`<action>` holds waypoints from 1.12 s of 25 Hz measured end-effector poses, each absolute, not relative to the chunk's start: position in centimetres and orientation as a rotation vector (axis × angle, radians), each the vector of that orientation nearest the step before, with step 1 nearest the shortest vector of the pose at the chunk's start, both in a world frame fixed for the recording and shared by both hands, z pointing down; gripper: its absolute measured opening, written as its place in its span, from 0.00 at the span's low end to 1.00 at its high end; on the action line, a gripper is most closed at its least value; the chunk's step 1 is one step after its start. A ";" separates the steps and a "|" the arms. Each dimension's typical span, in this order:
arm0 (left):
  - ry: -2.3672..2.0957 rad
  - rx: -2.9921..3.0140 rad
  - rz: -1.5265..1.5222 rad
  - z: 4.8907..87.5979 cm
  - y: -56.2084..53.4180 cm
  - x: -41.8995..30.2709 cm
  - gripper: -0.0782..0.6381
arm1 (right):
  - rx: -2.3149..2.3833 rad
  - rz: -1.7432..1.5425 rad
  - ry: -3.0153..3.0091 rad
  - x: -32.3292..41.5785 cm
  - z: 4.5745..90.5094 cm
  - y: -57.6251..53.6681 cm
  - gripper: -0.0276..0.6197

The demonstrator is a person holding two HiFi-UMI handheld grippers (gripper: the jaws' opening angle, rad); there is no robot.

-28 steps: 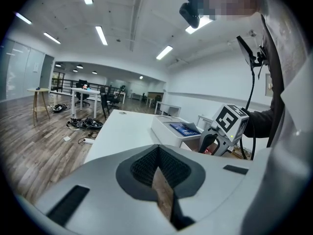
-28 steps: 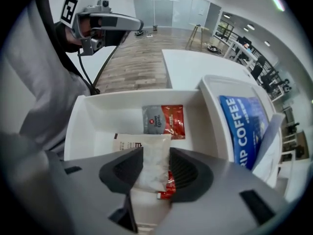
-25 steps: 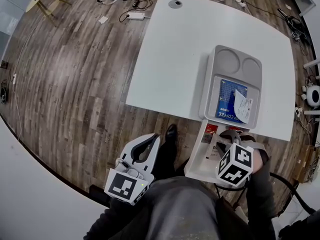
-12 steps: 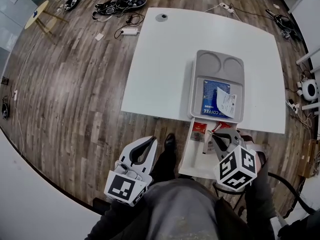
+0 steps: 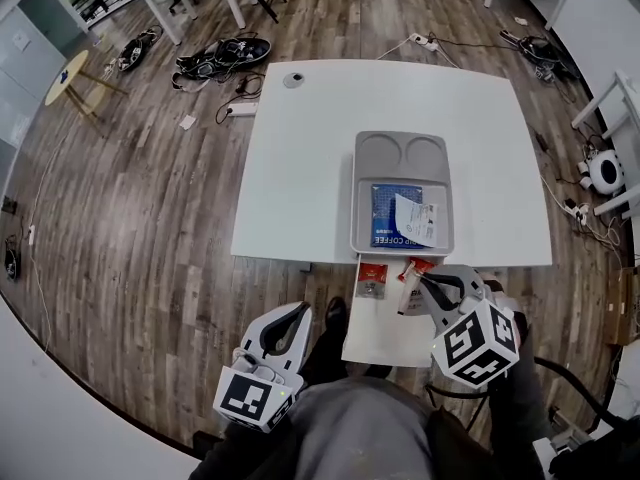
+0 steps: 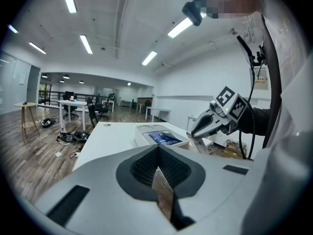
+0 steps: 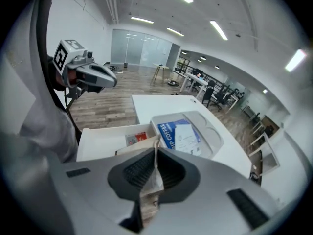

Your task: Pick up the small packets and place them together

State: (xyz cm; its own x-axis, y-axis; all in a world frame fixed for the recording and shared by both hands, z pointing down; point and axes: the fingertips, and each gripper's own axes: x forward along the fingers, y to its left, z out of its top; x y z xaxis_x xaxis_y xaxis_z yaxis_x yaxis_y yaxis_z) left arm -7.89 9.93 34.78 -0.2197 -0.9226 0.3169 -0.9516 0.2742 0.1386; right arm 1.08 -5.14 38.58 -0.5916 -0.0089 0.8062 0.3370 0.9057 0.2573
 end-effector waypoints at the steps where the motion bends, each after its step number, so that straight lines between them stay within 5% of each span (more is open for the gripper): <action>1: -2.214 1.704 0.120 34.8 9.9 -8.1 0.10 | -0.205 -0.484 -2.176 0.7 37.9 -6.1 0.08; 18: -2.173 1.547 0.093 39.1 10.7 -15.6 0.10 | -0.021 -0.545 -2.145 -10.0 38.8 -16.8 0.11; 28: -2.189 1.579 0.110 38.5 10.9 -14.7 0.10 | 0.195 -0.572 -2.316 -8.7 34.6 -17.4 0.14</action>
